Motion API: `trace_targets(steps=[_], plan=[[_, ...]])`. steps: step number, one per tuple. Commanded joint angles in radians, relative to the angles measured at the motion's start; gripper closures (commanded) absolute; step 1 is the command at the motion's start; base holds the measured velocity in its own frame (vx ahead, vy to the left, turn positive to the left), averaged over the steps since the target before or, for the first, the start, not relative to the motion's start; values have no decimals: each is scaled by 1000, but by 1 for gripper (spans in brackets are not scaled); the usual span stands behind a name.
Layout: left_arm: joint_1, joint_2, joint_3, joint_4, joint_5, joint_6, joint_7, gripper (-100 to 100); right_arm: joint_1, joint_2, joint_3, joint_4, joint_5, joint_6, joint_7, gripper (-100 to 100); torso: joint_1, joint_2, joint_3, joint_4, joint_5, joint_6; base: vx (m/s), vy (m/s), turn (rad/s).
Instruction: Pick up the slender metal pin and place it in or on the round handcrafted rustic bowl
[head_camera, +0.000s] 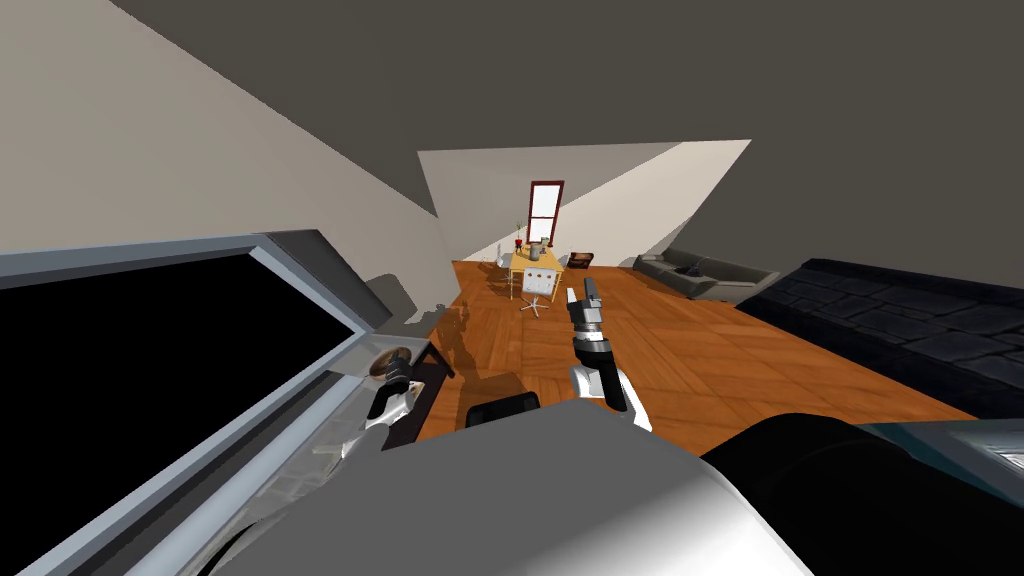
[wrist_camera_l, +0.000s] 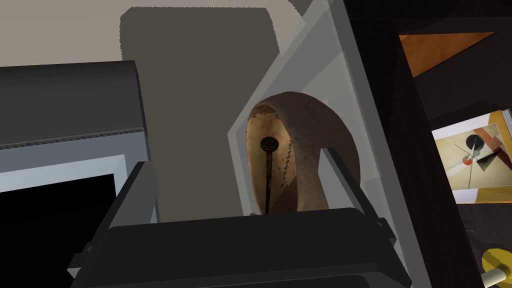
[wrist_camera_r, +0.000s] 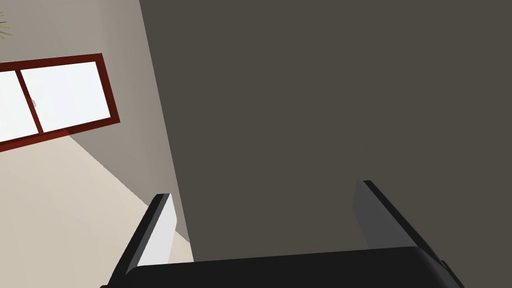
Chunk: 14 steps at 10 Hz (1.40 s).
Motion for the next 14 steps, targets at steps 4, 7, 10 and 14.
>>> trace_targets(steps=[4,7,10,14], plan=[[-134,43,-32,129,54,7,-33,-100,0,0,0,0,0,0,0,0,0,-1,-1,0,0,0,-66,-12,35],[-188,57,-42,161,71,12,-44,-100,0,0,0,0,0,0,0,0,1,1,0,0,0,0,-76,-9,16],[-273,83,-61,236,106,22,-66,-100,0,0,0,0,0,0,0,0,0,0,0,0,0,0,-66,-11,34],[-264,80,-58,226,106,27,-70,0,0,0,0,0,0,0,0,0,1,-5,-3,-1,0,0,-8,-4,-1]])
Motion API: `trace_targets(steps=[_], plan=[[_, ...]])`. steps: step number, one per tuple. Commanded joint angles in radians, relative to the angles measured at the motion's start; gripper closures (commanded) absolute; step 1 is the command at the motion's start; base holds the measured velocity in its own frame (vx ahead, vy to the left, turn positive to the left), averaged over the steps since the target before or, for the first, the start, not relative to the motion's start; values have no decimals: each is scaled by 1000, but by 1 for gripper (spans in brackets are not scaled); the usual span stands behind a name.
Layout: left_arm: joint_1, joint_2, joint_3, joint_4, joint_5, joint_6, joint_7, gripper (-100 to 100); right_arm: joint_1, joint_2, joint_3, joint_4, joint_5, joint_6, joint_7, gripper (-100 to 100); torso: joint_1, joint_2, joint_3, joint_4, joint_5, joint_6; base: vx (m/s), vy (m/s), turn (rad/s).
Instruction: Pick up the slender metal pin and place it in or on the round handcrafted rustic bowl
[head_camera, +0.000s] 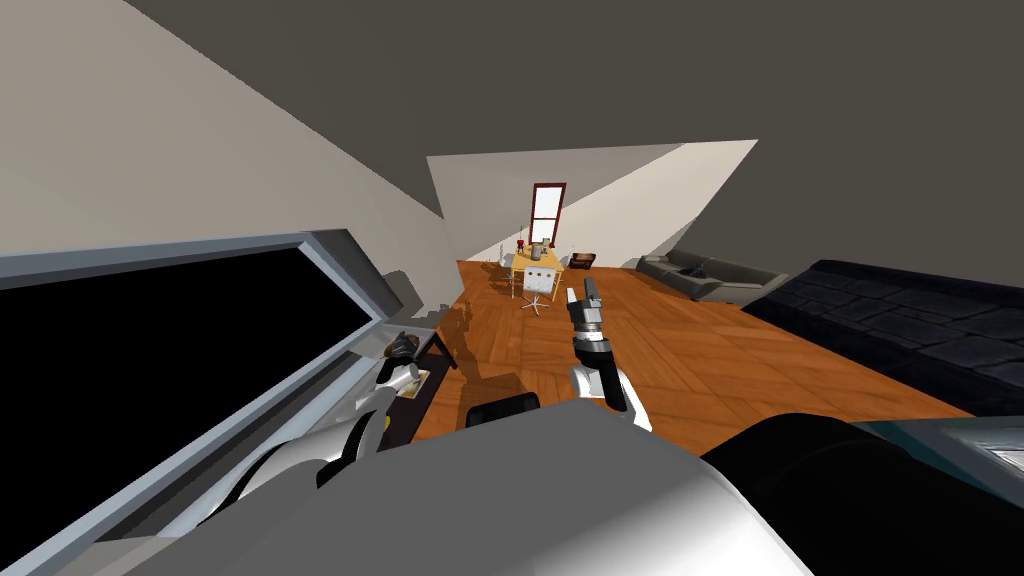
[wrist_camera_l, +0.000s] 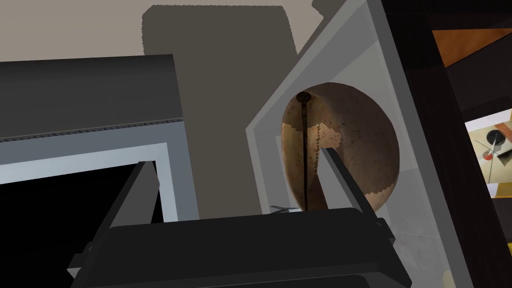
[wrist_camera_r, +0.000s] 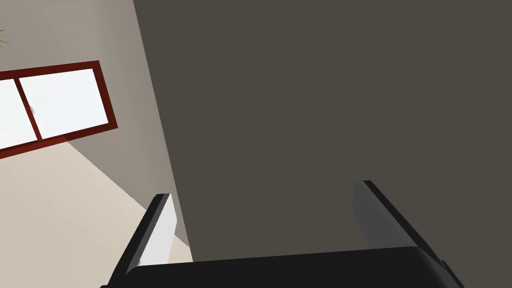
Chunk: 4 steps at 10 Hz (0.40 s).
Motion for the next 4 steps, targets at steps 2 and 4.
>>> trace_targets(steps=[2,4], plan=[[0,0,0,0,0,0,0,0,0,0,0,0,0,0,0,0,0,0,0,0,0,0,0,0,0],[0,0,0,0,0,0,0,0,0,0,0,0,0,0,0,0,0,0,0,0,0,0,0,0,0]])
